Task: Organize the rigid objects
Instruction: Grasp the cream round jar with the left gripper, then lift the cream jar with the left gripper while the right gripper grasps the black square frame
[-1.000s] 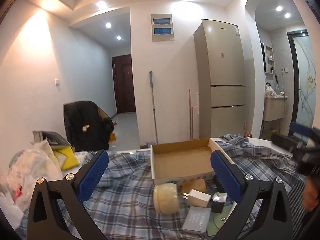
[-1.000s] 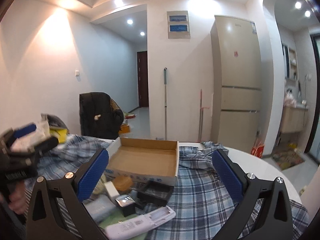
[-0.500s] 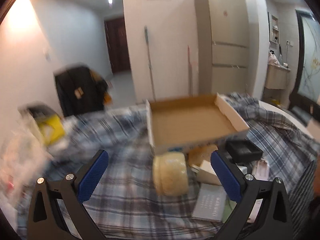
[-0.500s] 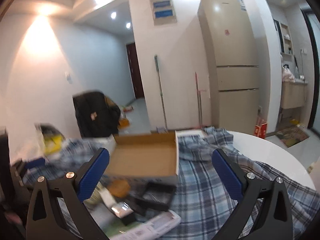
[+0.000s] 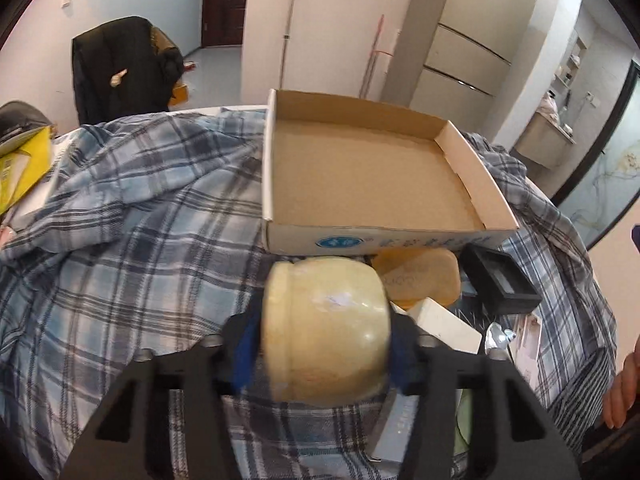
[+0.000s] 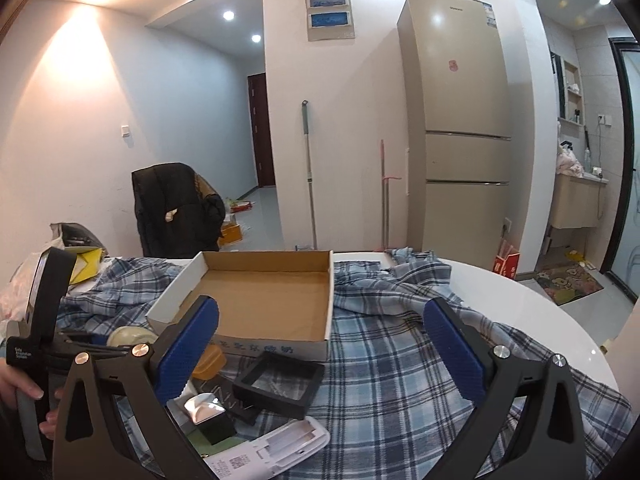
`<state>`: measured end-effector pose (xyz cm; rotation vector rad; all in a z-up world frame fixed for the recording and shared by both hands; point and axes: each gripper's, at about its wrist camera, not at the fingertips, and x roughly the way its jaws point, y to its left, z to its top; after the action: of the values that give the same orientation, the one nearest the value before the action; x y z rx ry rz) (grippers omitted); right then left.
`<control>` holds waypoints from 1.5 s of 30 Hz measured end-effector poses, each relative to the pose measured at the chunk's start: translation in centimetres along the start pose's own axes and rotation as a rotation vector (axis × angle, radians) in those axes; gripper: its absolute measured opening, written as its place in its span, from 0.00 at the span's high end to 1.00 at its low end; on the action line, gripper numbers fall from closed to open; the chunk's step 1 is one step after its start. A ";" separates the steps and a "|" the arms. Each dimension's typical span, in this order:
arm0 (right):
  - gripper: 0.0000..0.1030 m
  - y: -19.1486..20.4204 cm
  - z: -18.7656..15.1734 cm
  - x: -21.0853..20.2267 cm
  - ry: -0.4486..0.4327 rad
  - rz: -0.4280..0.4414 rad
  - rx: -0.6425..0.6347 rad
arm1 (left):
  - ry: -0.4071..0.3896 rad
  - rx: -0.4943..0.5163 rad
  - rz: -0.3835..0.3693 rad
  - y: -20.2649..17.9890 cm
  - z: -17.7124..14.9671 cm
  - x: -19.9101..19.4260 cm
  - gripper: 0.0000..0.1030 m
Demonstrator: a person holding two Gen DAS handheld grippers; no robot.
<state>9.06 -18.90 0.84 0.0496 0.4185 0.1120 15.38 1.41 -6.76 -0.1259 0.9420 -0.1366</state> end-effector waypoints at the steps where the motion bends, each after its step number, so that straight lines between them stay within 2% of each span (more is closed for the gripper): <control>1: 0.01 0.0 -0.1 0.1 0.000 -0.006 -0.003 | -0.002 0.017 0.014 -0.3 -0.1 0.1 0.51; 3: 0.01 0.2 -0.4 0.3 0.007 -0.013 -0.015 | 0.018 0.053 0.042 -0.9 -0.5 0.9 0.51; 5: 0.01 0.4 -0.7 0.9 0.022 -0.020 -0.032 | 0.024 0.059 0.037 -1.0 -0.7 1.2 0.51; 8: 0.01 0.7 -1.1 1.5 0.040 -0.030 -0.048 | -0.032 0.052 0.020 -0.8 -0.7 0.0 0.51; 12: 0.01 0.5 -0.7 1.5 0.049 -0.071 -0.031 | -0.206 0.069 0.007 -1.0 -0.8 -3.3 0.51; 17: 0.01 -0.4 0.5 2.2 0.138 -0.020 0.090 | -0.447 0.075 0.046 -1.2 -1.6 -7.2 0.51; 19: 0.01 -0.4 0.8 2.4 0.180 -0.079 0.108 | -0.516 0.054 0.105 -0.9 -1.9 -8.0 0.51; 21: 0.01 0.1 0.9 2.4 0.177 -0.170 0.087 | -0.555 0.038 0.102 -0.4 -1.9 -8.4 0.51; 24: 0.01 0.9 1.3 2.6 0.170 -0.181 0.063 | -0.575 0.015 0.104 0.0 -1.9 -8.8 0.51; 28: 0.01 1.9 1.5 4.8 0.294 -0.124 0.071 | -0.578 0.004 0.144 0.1 -2.2 -8.7 0.51; 31: 0.01 2.5 1.1 6.2 0.313 -0.152 0.091 | -0.582 0.011 0.139 0.3 -2.6 -8.7 0.51; 40: 0.01 4.2 -2.9 11.0 0.515 -0.150 0.088 | -0.577 0.024 0.145 0.0 -2.9 -8.4 0.51; 45: 0.05 4.6 -4.0 11.5 0.538 -0.170 0.075 | -0.573 0.024 0.144 0.0 -2.9 -8.3 0.51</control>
<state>17.38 -12.88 -7.14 0.0571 0.9618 -0.0622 8.24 2.72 -1.88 -0.0685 0.3752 0.0235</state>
